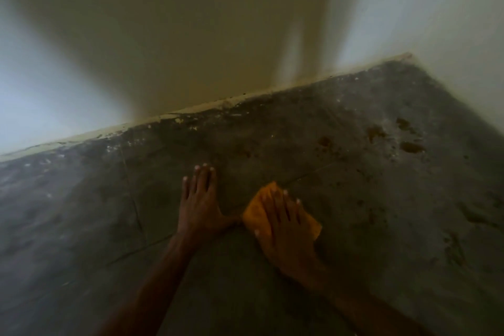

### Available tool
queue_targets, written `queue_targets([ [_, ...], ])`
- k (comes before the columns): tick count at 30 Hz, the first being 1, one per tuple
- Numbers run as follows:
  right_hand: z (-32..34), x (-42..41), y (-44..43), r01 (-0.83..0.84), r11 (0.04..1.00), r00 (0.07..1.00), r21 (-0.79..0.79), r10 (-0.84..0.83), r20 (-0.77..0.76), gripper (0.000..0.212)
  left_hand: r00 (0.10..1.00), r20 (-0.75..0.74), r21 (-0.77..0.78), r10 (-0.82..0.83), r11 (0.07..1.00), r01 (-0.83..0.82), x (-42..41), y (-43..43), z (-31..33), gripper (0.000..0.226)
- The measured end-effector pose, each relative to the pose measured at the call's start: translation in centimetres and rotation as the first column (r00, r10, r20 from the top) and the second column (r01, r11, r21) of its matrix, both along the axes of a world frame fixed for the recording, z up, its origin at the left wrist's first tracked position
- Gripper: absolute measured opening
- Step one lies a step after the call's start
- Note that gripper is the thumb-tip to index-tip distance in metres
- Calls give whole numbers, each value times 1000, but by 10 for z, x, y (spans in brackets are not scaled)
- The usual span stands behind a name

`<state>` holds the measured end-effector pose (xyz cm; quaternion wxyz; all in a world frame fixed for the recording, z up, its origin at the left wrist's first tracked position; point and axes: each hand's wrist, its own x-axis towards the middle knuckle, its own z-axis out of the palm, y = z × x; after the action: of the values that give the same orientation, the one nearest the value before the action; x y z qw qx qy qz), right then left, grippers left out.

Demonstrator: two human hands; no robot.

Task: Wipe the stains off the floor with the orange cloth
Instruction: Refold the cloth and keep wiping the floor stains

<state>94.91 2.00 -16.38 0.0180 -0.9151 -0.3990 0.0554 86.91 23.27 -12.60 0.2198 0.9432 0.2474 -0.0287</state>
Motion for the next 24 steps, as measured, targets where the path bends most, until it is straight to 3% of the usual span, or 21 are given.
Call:
queue_targets([
  [4, -2, -41, 6, -96, 994, 995, 57, 97, -11, 81, 994, -107, 7, -32, 999, 33, -3, 42, -17, 157],
  [7, -5, 20, 70, -149, 987, 989, 51, 148, 31, 75, 998, -54, -7, -28, 1000, 28, 1, 40, -26, 143],
  [13, 5, 150, 192, -8, 998, 997, 61, 12, -74, 73, 998, 60, 11, 20, 1000, -21, -4, 46, -42, 139],
  [16, -4, 184, 138, 283, 953, 958, 106, -277, -71, 81, 998, 51, -2, 34, 999, -34, -4, 44, -40, 139],
  [19, -3, 170, 22, 587, 799, 809, 131, -583, -69, 85, 1000, -2, -19, 27, 999, -27, 0, 41, -33, 142],
  [21, -4, 114, -13, 620, 776, 783, 116, -620, -40, 81, 997, -32, -46, 67, 997, -68, 3, 35, -27, 145],
  [24, -11, 34, 21, 437, 894, 898, 94, -439, 1, 73, 996, -71, -38, 60, 997, -62, 30, 17, -16, 146],
])
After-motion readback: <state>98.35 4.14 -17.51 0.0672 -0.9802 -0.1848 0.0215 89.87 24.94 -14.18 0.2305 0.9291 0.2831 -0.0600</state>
